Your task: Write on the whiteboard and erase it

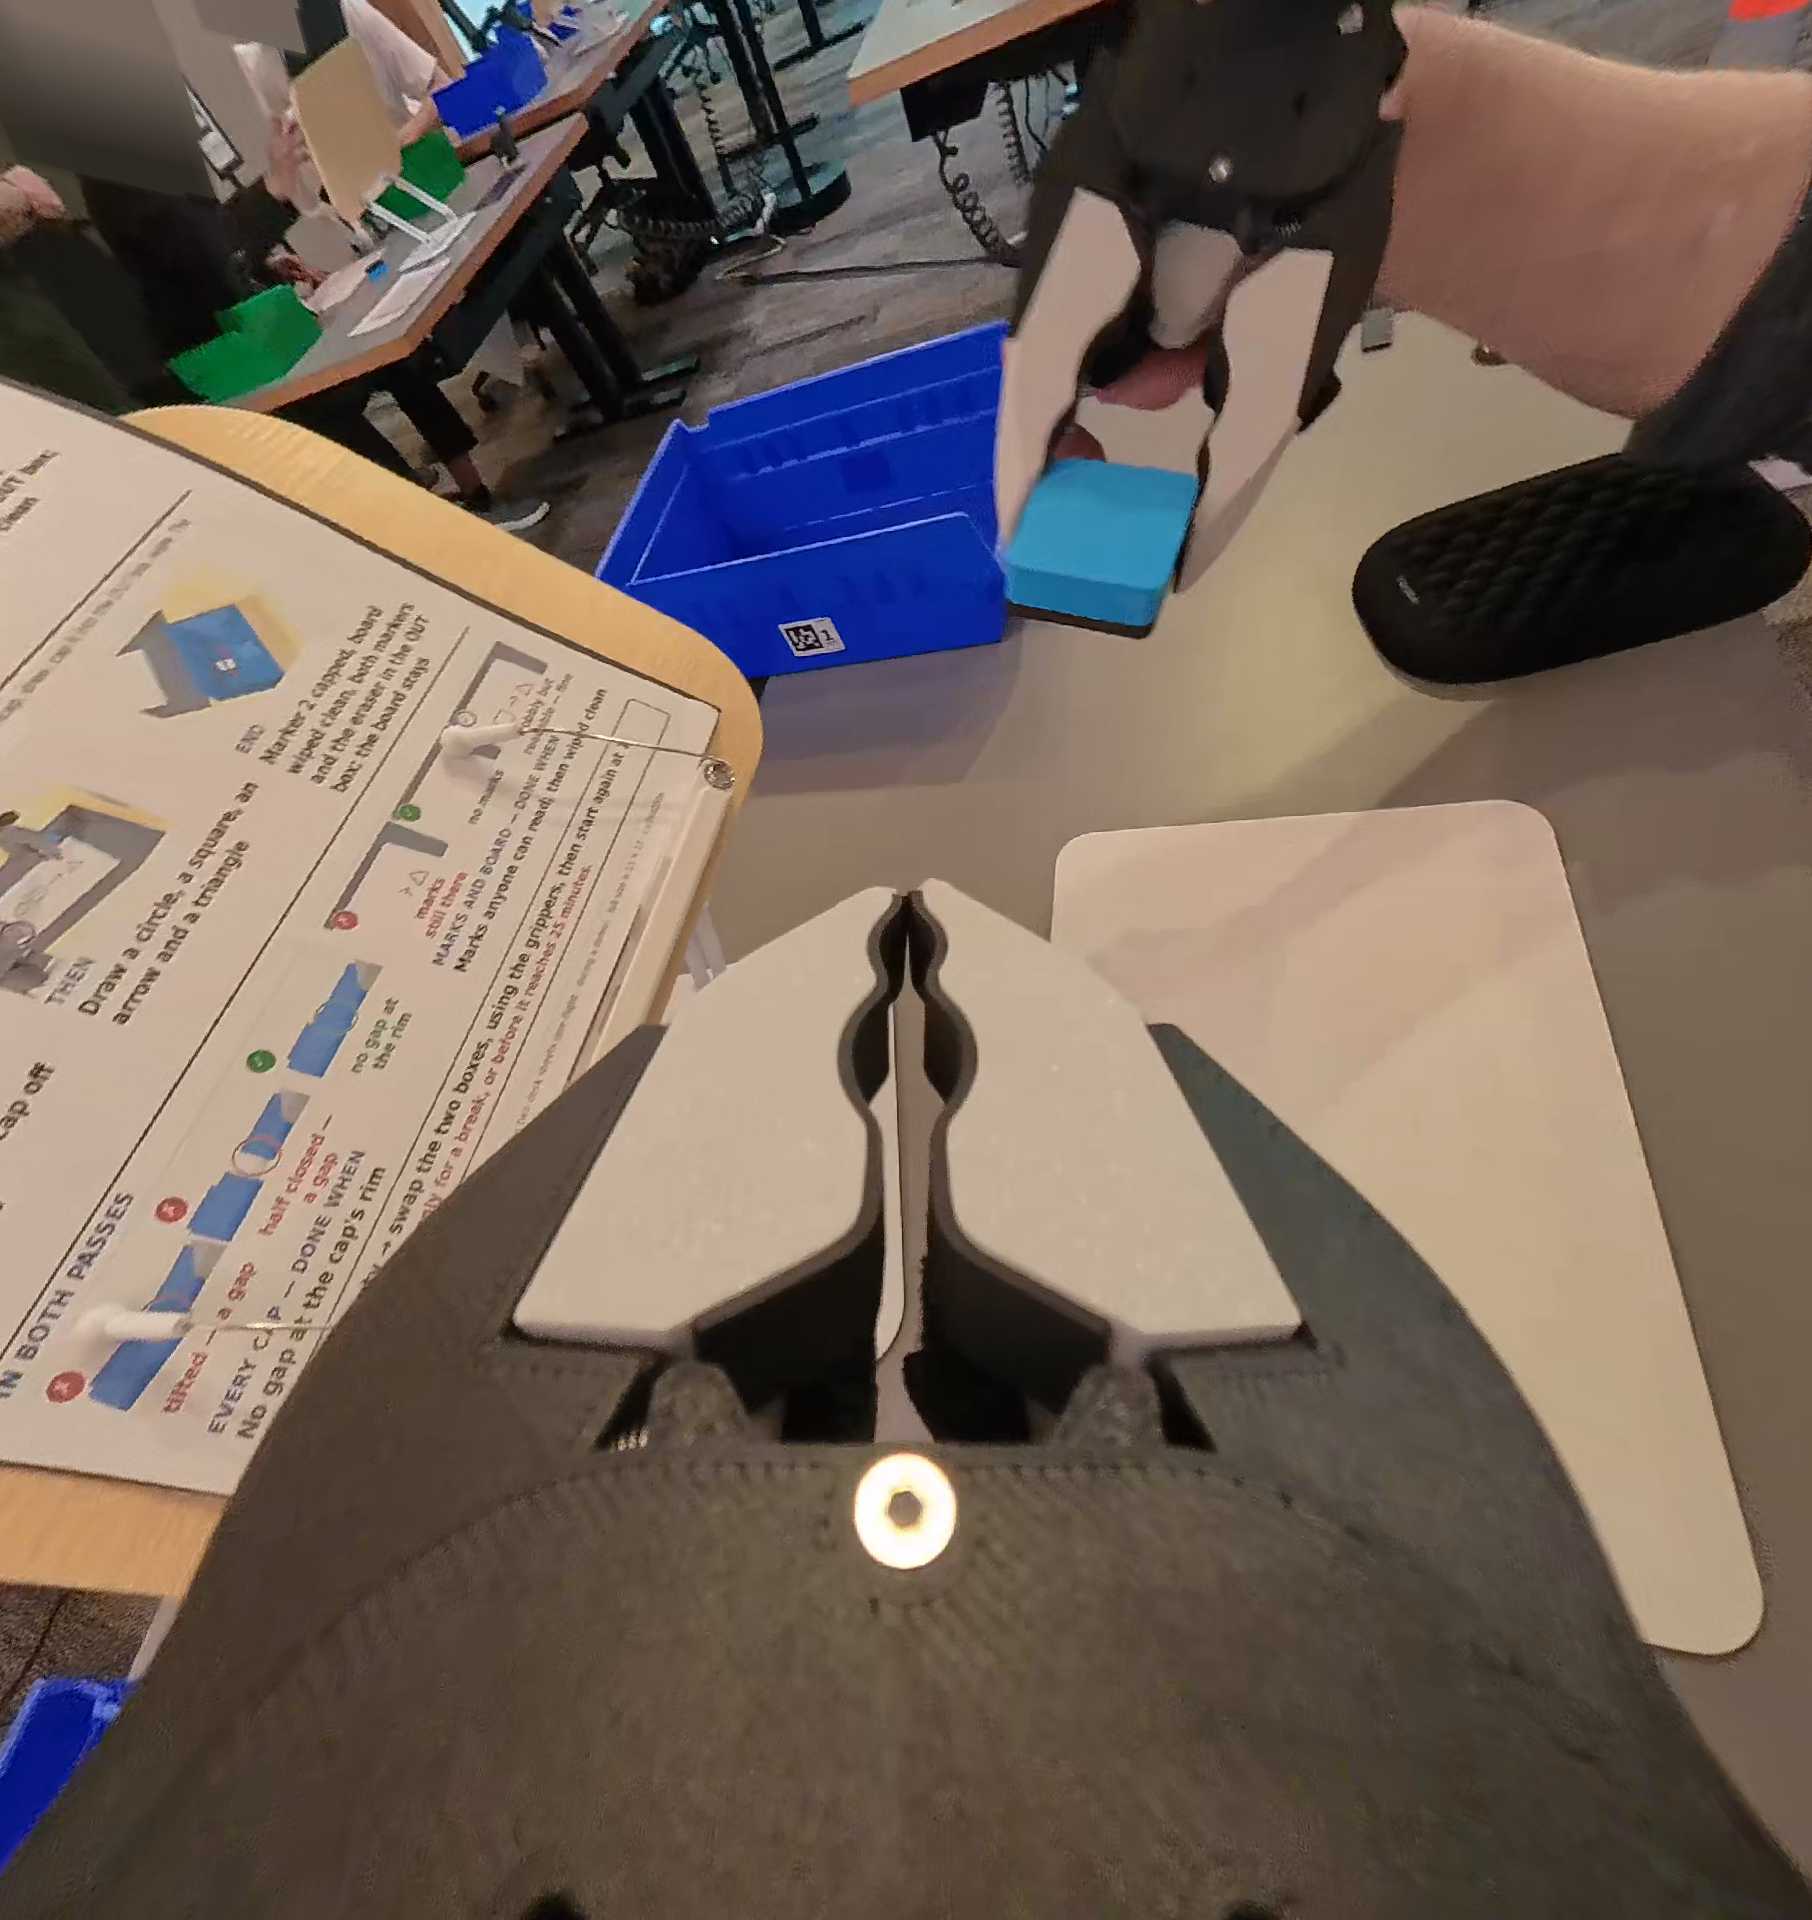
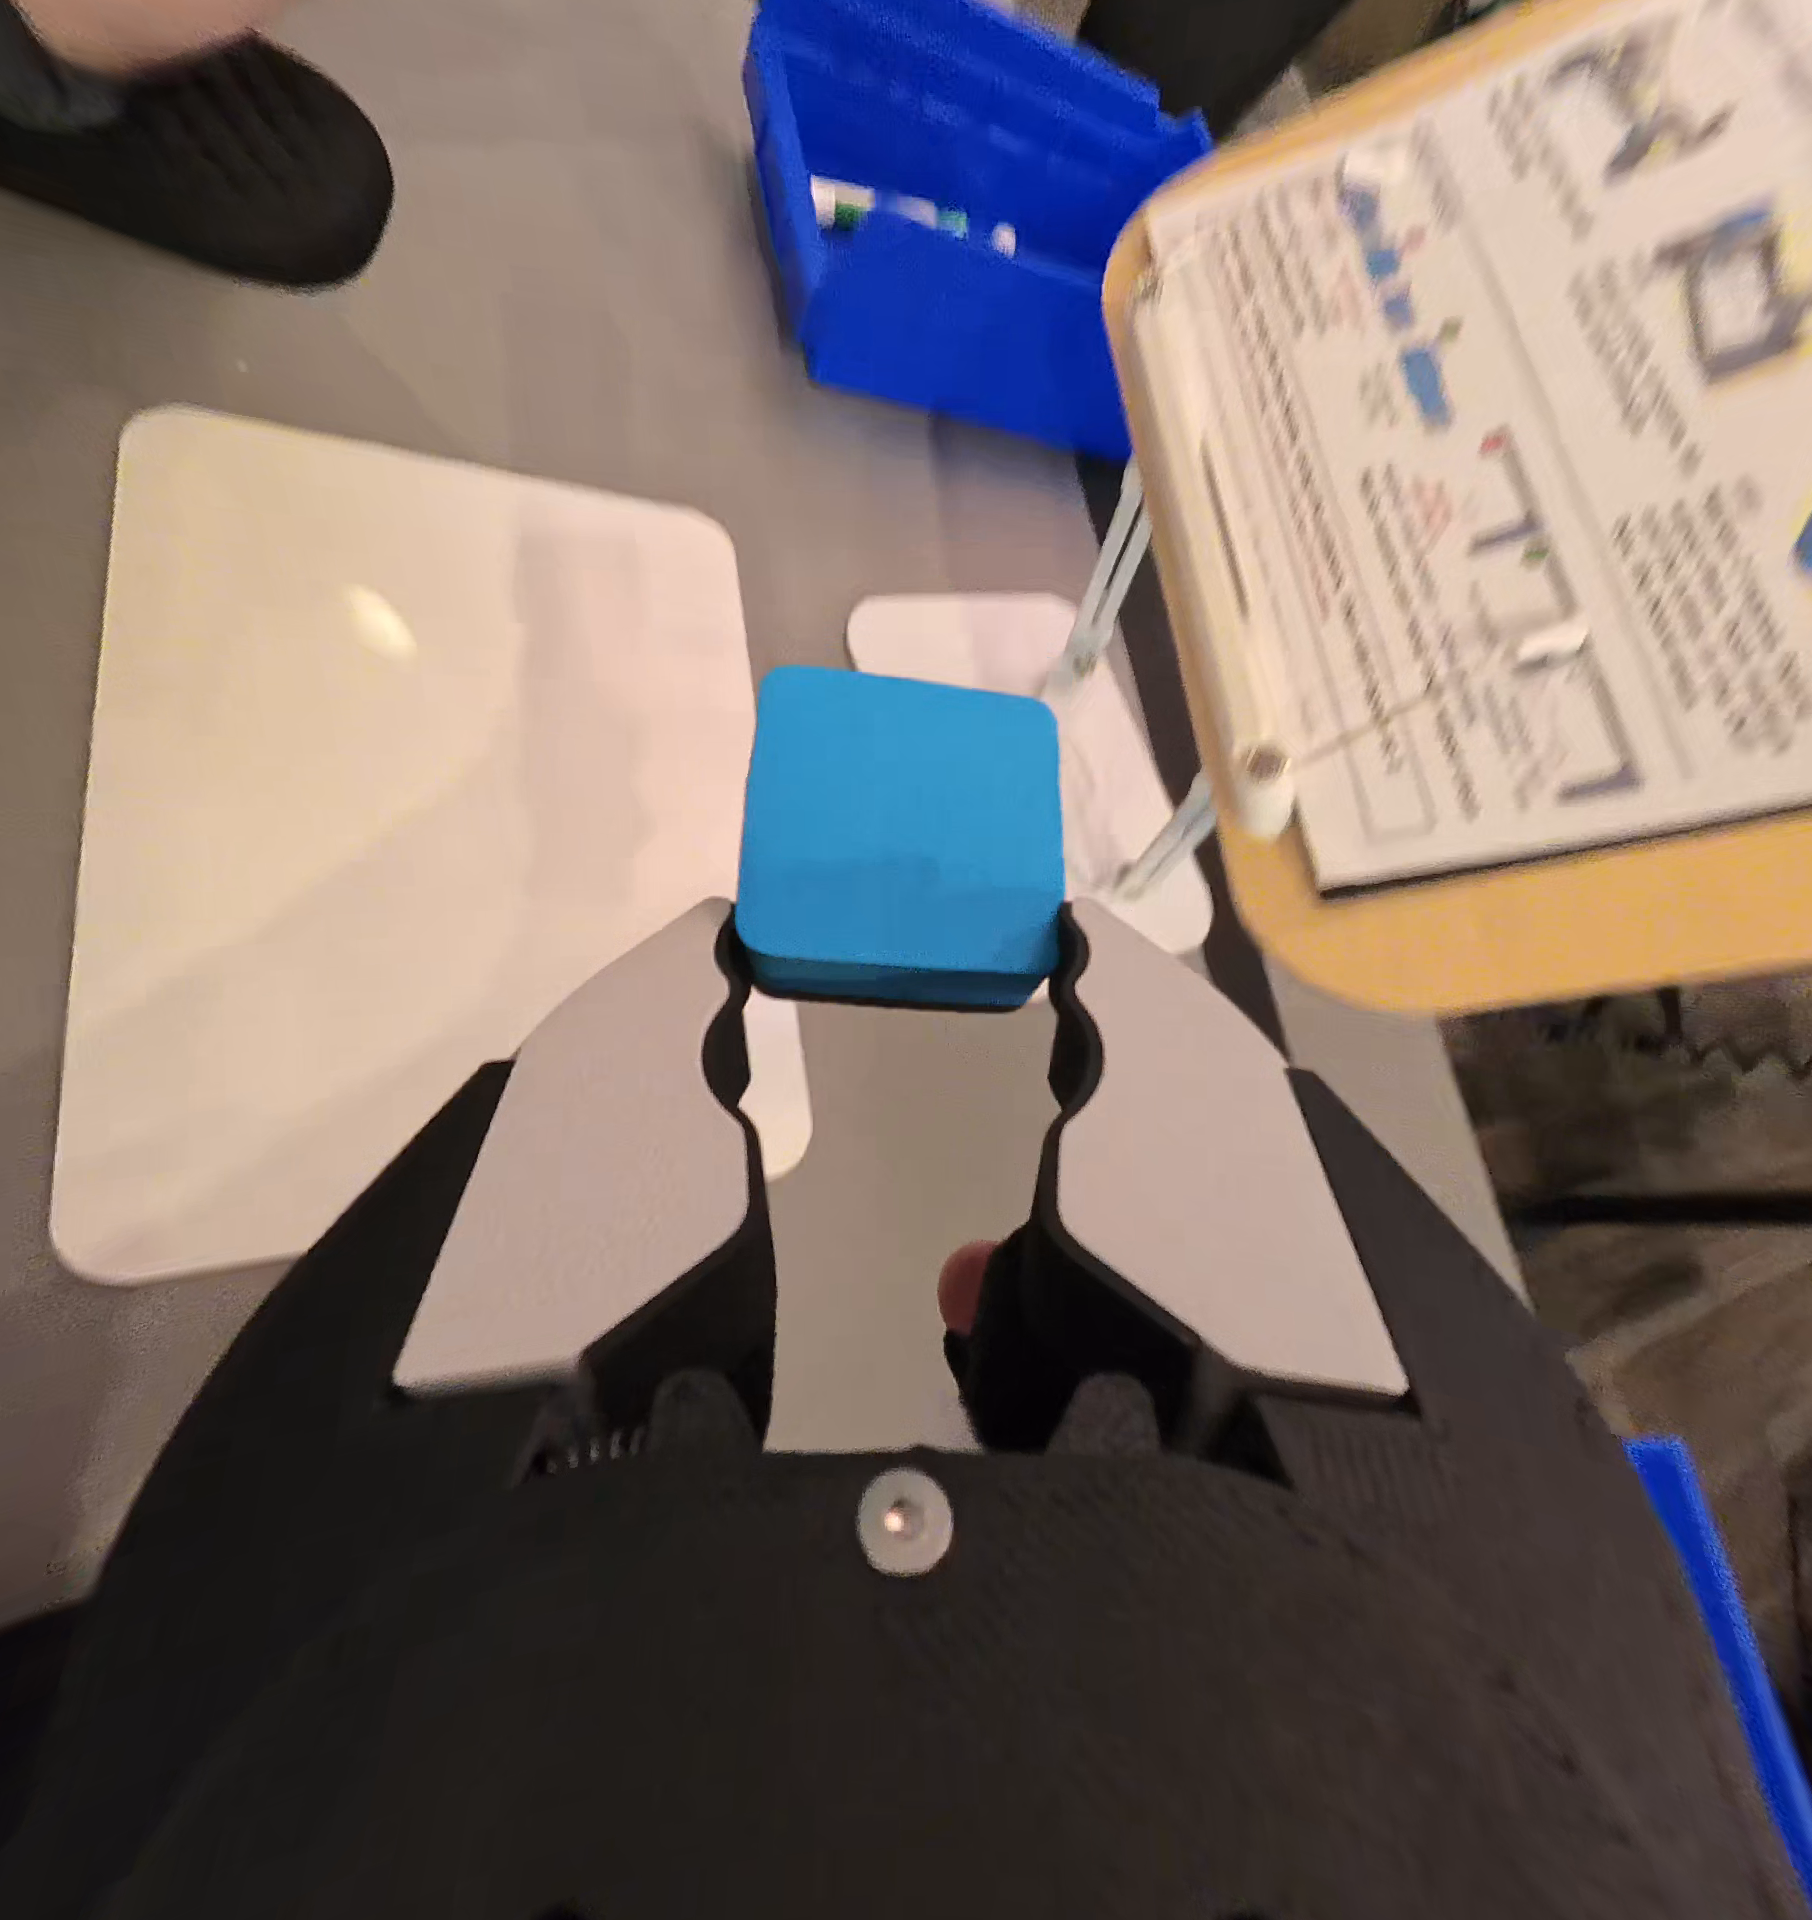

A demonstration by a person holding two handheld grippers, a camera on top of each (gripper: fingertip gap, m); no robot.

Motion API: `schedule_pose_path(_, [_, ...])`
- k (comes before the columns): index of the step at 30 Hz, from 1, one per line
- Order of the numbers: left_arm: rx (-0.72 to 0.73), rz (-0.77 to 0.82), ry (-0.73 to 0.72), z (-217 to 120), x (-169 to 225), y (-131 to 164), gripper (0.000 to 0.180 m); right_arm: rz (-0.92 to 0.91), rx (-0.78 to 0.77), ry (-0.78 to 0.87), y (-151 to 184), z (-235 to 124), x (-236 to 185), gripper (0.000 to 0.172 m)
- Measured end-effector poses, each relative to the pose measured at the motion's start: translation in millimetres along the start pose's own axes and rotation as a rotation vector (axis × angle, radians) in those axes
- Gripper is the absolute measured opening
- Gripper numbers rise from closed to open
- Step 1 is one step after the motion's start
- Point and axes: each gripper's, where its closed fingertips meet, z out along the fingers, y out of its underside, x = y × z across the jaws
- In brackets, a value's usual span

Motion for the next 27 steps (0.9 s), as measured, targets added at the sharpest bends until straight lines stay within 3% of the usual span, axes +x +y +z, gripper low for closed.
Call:
schedule_pose_path(1, [0.006, -0.007, -0.002, -2.2, -2.2, 0.2, 0.000, 0.020, -0.029, -0.004, 14.3, -1.6, -4.2, 0.057])
schedule_pose_path(11, [-0.019, -0.015, -0.036, -10.5, -11.4, 6.5, 0.000, 0.153, -0.286, -0.153, 135.8, 9.4, -60.1, 0.057])
schedule_pose_path(21, [-0.039, -0.015, -0.037, -7.2, -11.4, 9.5, 0.000, 0.106, -0.501, -0.298, 193.9, 22.4, -90.3, 0.057])
schedule_pose_path(27, [-0.048, -0.021, -0.043, -6.1, -14.1, 12.2, 0.001, 0.096, -0.526, -0.307, 201.1, 25.1, -89.2, 0.057])
